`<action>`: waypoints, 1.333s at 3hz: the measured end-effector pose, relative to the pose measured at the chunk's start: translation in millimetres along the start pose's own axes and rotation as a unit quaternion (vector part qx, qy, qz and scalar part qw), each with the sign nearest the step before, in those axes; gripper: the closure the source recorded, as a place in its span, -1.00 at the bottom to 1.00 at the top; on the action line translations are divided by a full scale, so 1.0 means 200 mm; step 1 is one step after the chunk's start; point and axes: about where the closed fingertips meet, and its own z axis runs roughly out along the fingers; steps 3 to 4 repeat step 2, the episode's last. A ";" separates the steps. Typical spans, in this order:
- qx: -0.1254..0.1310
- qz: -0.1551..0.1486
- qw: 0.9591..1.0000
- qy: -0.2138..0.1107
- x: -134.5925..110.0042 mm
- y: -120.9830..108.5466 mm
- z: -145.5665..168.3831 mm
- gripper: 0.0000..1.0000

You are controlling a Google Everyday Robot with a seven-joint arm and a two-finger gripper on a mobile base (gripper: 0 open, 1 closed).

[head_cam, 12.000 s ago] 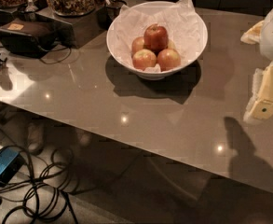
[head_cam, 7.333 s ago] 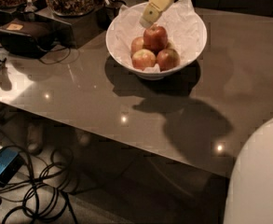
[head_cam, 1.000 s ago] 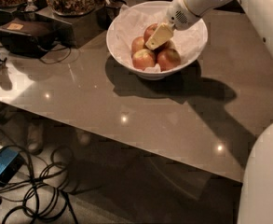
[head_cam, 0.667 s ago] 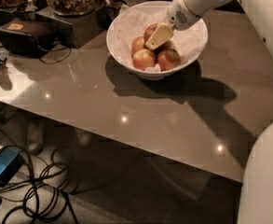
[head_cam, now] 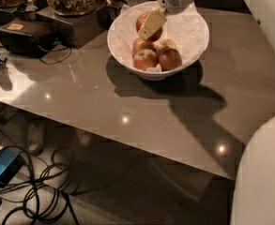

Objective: Pick apple from white bowl

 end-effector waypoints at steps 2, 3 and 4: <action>-0.006 -0.003 1.000 0.010 -0.18 0.09 -0.11 1.00; -0.006 -0.003 1.000 0.010 -0.18 0.09 -0.11 1.00; -0.006 -0.003 1.000 0.010 -0.18 0.09 -0.11 1.00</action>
Offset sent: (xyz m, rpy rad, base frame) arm -0.0108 0.0183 0.0321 -0.0101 0.0040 -0.0010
